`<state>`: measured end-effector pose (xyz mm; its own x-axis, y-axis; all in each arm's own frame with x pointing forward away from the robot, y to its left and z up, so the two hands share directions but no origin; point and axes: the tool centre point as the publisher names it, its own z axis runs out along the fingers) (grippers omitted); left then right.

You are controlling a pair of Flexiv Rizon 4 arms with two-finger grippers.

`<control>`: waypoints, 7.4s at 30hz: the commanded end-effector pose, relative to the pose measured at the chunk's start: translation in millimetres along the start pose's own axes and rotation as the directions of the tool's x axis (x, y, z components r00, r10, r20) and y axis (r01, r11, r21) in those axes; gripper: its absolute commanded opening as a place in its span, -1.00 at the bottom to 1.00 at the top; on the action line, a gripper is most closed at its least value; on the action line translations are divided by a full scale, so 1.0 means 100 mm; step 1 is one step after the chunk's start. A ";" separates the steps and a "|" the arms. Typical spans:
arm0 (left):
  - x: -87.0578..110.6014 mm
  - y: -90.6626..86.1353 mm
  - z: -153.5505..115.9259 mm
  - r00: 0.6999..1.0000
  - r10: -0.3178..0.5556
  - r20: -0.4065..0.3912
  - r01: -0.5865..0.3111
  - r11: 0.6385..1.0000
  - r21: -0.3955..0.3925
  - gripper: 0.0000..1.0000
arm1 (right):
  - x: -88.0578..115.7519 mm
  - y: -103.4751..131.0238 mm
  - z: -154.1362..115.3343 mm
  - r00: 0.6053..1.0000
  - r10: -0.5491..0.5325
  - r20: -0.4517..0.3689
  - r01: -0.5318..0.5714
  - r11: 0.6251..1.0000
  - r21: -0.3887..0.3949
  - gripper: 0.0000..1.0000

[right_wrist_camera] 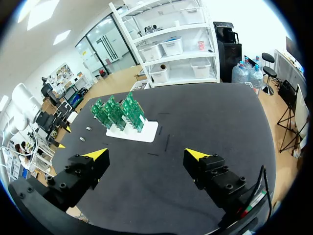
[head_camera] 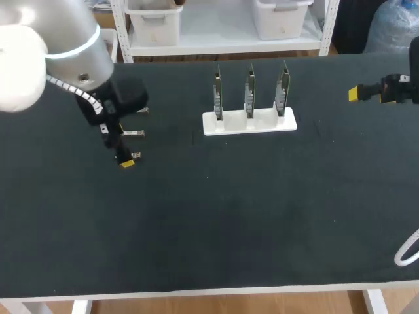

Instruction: Pick up the optical module with the left hand, and insert it into the network port with the right hand.

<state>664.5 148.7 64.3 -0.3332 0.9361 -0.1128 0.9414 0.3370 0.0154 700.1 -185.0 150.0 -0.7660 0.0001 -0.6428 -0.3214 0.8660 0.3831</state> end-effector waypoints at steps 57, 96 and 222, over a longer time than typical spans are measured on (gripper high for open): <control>0.18 0.25 0.34 0.988 0.151 -0.023 -0.152 0.988 -0.021 1.00 | 0.00 0.00 0.00 1.000 0.000 0.000 0.000 1.000 0.000 1.00; 0.20 0.40 0.60 0.979 0.202 -0.009 -0.202 0.979 0.011 1.00 | 0.00 0.00 0.00 1.000 0.000 0.000 0.000 1.000 0.000 1.00; 0.27 0.69 0.92 0.975 0.196 -0.107 -0.193 0.981 0.036 1.00 | 0.00 0.00 0.00 1.000 0.000 0.000 0.000 1.000 0.000 1.00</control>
<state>724.1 187.5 -22.3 -0.1489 0.9889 -0.0008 0.9888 0.1489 0.0018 700.1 -185.0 150.0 -0.7660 0.0001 -0.6428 -0.3213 0.8660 0.3831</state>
